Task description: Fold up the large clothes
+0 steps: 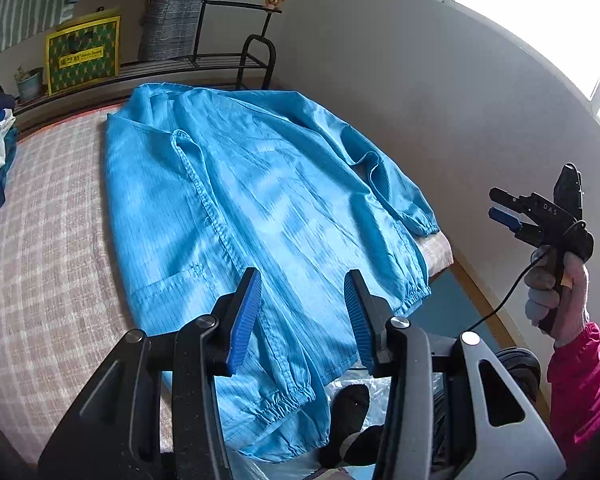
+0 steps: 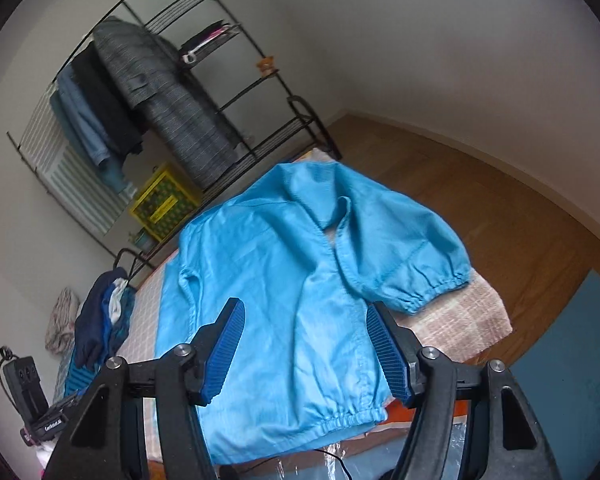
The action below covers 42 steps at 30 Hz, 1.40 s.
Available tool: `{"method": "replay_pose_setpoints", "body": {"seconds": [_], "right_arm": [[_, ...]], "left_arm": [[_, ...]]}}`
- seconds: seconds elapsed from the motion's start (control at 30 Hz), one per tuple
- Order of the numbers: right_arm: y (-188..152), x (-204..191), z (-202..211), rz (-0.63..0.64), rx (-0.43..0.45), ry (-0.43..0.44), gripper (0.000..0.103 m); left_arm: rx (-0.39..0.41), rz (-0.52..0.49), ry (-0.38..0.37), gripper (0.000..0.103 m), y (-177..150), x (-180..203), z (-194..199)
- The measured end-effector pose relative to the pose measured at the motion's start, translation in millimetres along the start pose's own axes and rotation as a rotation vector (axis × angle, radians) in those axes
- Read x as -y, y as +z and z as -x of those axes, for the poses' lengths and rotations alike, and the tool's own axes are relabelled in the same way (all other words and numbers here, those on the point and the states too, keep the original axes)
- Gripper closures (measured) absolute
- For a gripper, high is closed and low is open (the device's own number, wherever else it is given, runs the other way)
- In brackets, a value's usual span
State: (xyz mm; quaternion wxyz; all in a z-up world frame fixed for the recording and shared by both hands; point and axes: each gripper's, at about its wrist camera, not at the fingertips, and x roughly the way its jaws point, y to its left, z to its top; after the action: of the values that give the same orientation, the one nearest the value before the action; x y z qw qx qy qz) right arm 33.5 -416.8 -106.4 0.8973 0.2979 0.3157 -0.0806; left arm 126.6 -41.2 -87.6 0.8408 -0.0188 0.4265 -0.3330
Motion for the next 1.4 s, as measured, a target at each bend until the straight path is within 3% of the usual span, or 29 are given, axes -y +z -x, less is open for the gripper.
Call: {"method": "replay_pose_setpoints", "body": {"seconds": [0.23,0.43,0.53,0.67,0.8,0.9,0.97,1.13,1.4], "right_arm": [[30.2,73.0,-47.4,-0.147,-0.02,-0.153,0.033],[40.9,135.6,-91.8,-0.321,-0.039,-0.21,0.032],[39.8,156.9,-110.9,-0.388,-0.054,-0.198,0.032],[39.6,170.0,-134.6,-0.405,-0.081,-0.206,0.031],[42.0,167.9,-156.3,-0.365,-0.129,-0.173,0.036],[45.2,162.8,-167.8,-0.302,-0.168,-0.202,0.078],[47.6,156.9,-166.3,-0.258,-0.162,-0.212,0.098],[55.2,131.6,-141.3,-0.163,-0.085,-0.218,0.103],[54.8,0.3,-83.1,0.295,0.076,-0.191,0.103]], "left_arm": [[-0.037,0.026,-0.02,0.059,7.9,-11.6,-35.0],[-0.065,0.046,-0.026,0.059,12.6,-20.1,-60.5],[-0.083,0.054,-0.023,0.059,15.6,-23.4,-73.3],[-0.108,0.054,-0.012,0.059,18.8,-24.1,-89.8],[-0.119,0.049,-0.009,0.059,21.5,-22.9,-101.3],[-0.121,0.047,-0.007,0.059,22.6,-22.4,-107.4],[-0.122,0.046,-0.008,0.059,22.2,-22.0,-109.7],[-0.124,0.042,-0.004,0.059,21.2,-23.6,-114.5],[-0.104,0.062,0.003,0.059,21.5,-30.6,-109.0]]}}
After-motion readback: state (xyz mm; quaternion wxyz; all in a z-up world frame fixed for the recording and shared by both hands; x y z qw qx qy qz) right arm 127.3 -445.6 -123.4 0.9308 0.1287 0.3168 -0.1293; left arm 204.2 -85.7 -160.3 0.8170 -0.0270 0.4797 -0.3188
